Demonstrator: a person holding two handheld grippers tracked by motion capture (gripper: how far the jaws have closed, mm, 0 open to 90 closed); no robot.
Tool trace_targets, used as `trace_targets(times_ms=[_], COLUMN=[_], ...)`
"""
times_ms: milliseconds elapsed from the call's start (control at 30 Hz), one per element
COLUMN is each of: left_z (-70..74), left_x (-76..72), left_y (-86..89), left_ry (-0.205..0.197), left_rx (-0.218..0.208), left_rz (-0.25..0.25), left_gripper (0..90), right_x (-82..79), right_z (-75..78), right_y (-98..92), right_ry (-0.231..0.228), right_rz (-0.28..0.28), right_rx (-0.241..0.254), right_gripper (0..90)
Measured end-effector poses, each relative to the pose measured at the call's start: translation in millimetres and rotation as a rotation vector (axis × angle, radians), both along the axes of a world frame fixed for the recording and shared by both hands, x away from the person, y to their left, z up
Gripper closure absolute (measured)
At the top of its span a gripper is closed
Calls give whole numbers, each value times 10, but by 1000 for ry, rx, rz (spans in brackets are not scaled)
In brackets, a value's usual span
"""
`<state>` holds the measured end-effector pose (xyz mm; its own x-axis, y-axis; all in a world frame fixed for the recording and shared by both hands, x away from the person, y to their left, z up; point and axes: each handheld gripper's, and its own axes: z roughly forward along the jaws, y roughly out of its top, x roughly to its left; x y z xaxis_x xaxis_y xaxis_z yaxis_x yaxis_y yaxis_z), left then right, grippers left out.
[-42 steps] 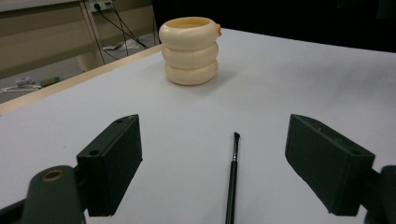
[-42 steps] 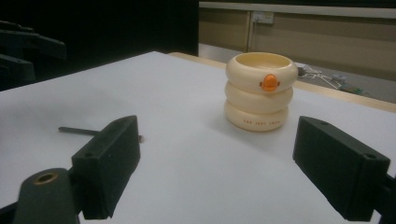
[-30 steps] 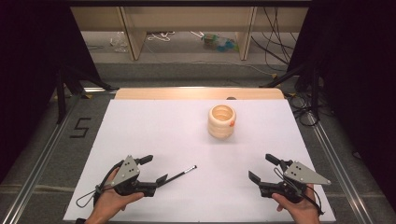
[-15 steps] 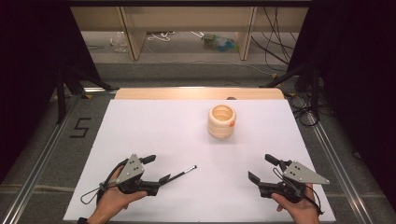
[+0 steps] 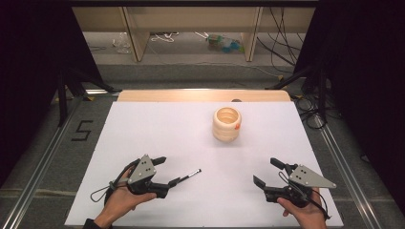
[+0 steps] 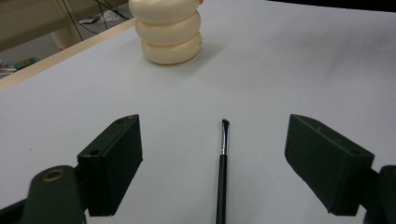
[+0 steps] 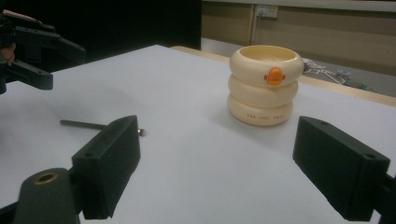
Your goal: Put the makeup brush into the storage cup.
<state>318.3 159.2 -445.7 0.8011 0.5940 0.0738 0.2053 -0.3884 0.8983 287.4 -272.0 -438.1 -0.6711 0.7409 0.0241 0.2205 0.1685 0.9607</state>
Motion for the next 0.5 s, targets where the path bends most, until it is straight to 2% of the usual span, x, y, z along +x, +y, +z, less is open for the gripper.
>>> trace_targets(times_ms=[233, 500], left_z=[25, 25], left_x=[45, 116], left_y=[-37, -93], left_ry=[10, 56], left_rx=[18, 90], left_rz=[-2, -25], left_gripper=[194, 202], right_x=[1, -1], right_z=[-1, 1], right_y=[2, 4], right_ry=[0, 14], right_rz=[1, 16], right_rx=[-1, -6], right_gripper=[161, 161])
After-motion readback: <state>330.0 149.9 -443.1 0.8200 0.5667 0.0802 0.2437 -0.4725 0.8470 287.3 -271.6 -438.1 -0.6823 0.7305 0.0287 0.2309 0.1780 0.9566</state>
